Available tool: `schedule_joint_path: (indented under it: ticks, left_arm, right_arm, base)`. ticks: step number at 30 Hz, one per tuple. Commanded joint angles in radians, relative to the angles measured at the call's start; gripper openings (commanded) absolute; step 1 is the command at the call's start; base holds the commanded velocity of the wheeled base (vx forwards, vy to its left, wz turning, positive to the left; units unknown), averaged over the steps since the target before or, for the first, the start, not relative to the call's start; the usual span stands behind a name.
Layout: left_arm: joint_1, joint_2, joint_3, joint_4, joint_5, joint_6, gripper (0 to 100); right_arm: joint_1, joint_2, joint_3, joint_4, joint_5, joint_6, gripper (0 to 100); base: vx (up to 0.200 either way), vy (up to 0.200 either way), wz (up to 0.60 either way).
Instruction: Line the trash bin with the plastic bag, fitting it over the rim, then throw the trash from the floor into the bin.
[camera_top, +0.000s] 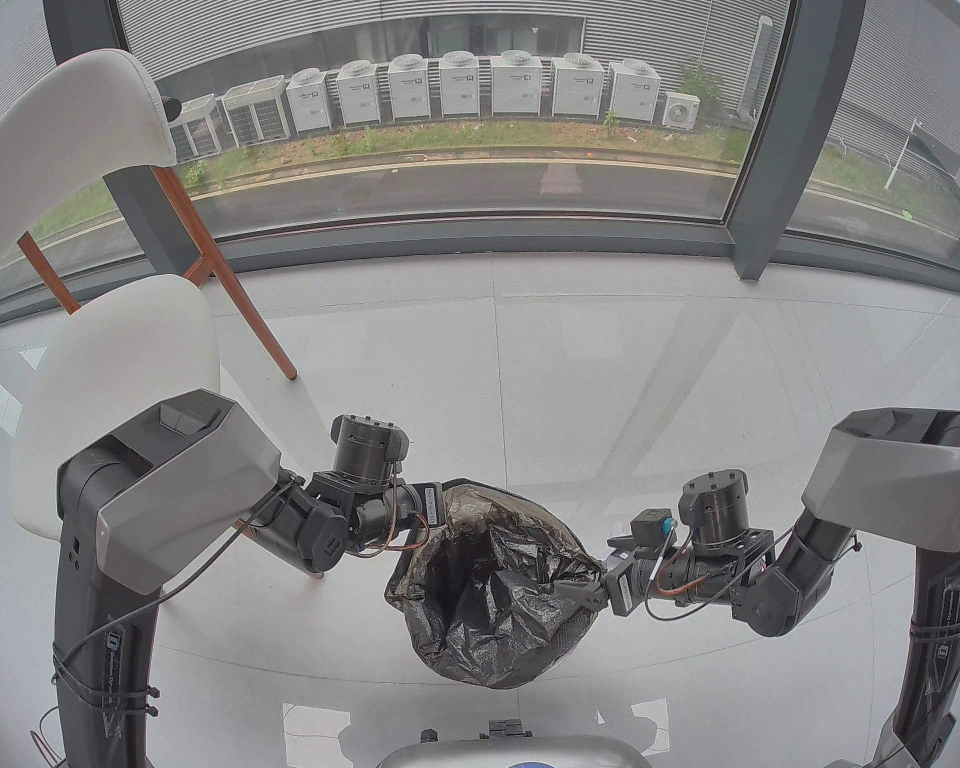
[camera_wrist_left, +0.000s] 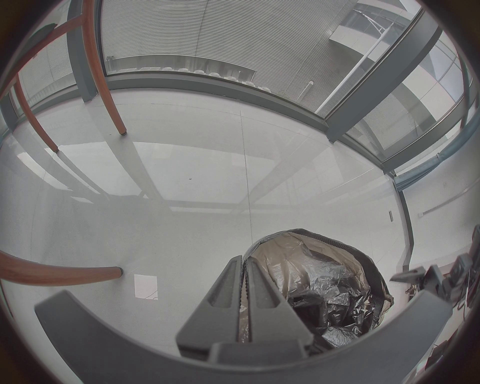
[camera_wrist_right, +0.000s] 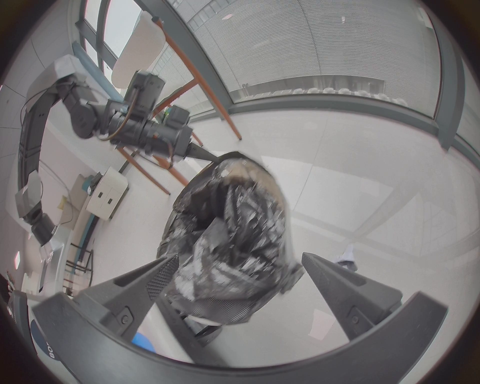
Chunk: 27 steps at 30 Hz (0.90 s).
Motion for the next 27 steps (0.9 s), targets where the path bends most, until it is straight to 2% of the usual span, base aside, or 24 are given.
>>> schedule_joint_path:
  ticks: [1,14,15,27]
  left_arm:
    - [-0.008,0.000,-0.002,0.000,0.002,-0.002,0]
    - [-0.019,0.002,0.000,0.002,0.012,-0.006,0]
    - [-0.019,0.000,0.007,0.003,0.020,-0.005,100]
    - [-0.020,-0.008,0.006,0.000,0.031,-0.006,100]
  right_arm:
    - [-0.041,0.018,-0.049,0.000,0.001,-0.002,100]
    - [-0.079,0.044,-0.076,-0.002,0.001,-0.005,100]
    - [-0.081,0.048,-0.076,-0.003,0.001,-0.006,100]
    - [-0.058,0.096,-0.092,-0.003,0.002,-0.011,100]
  base:
    - [0.000,0.000,0.00]
    - [0.000,0.000,0.00]
    - [0.000,0.000,0.00]
    - [0.000,0.000,0.00]
